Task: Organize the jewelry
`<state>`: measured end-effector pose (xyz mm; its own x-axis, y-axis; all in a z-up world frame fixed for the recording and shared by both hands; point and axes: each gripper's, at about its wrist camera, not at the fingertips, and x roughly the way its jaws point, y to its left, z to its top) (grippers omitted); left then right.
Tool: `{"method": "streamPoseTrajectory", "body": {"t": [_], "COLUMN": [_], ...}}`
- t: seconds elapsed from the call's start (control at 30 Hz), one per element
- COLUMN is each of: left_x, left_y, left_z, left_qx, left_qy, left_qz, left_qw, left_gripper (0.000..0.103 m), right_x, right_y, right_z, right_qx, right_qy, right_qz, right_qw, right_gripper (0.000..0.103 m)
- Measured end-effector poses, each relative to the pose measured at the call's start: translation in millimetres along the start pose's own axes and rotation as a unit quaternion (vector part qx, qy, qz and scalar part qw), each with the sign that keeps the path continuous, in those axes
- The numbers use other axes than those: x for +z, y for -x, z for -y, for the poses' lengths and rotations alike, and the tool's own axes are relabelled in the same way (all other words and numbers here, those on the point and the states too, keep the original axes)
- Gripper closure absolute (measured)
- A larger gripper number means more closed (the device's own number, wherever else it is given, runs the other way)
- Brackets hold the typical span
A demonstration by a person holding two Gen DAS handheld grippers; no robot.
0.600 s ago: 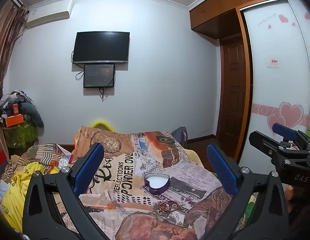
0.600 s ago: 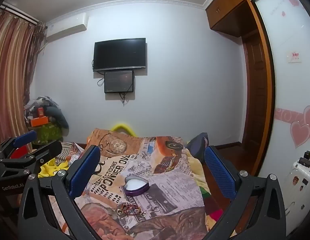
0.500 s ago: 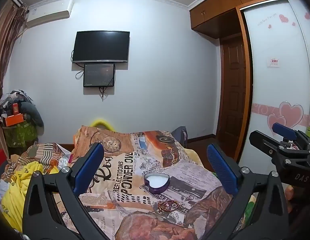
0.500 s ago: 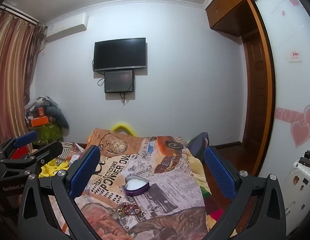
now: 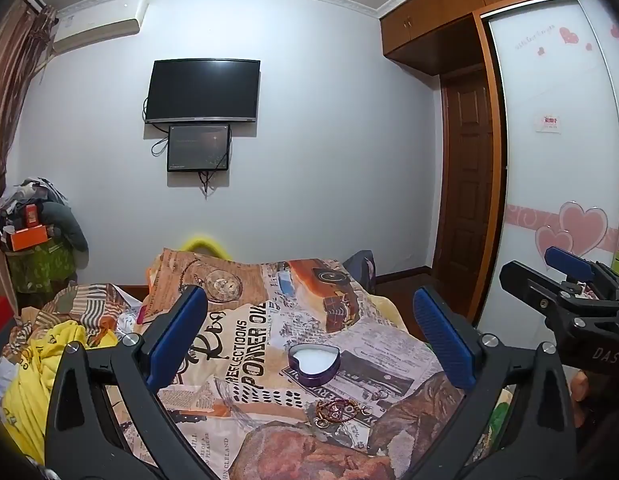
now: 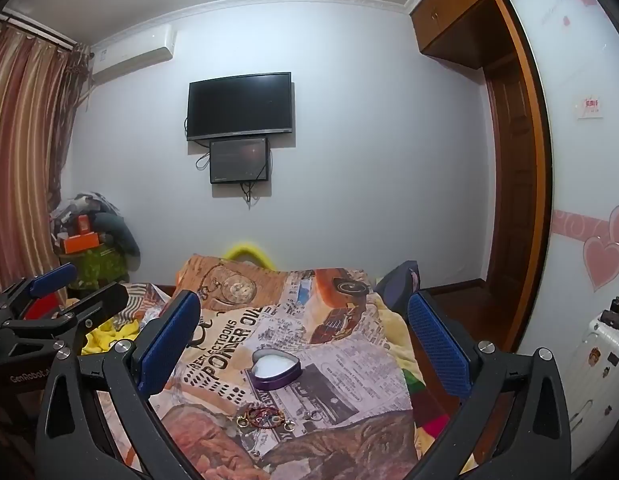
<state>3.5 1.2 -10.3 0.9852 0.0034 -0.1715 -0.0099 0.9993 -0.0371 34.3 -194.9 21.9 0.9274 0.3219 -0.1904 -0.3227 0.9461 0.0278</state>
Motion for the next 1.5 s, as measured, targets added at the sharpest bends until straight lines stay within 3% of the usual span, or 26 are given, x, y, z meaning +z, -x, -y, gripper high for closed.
{"method": "streamPoseTrajectory", "body": {"t": [1.5], "left_x": [-4.0], "left_y": [-7.3], "left_z": [-0.2], "left_qx": [0.0], "left_qy": [0.002], "left_qz": [-0.011], "left_qw": [0.9999], "left_gripper": [0.0], "right_x": [-1.6], "right_y": [-3.0], "right_z": [0.4], "right_qx": [0.005], "right_qy": [-0.009], "right_qz": [-0.019], "right_qw": [1.0], "right_gripper": [0.0]}}
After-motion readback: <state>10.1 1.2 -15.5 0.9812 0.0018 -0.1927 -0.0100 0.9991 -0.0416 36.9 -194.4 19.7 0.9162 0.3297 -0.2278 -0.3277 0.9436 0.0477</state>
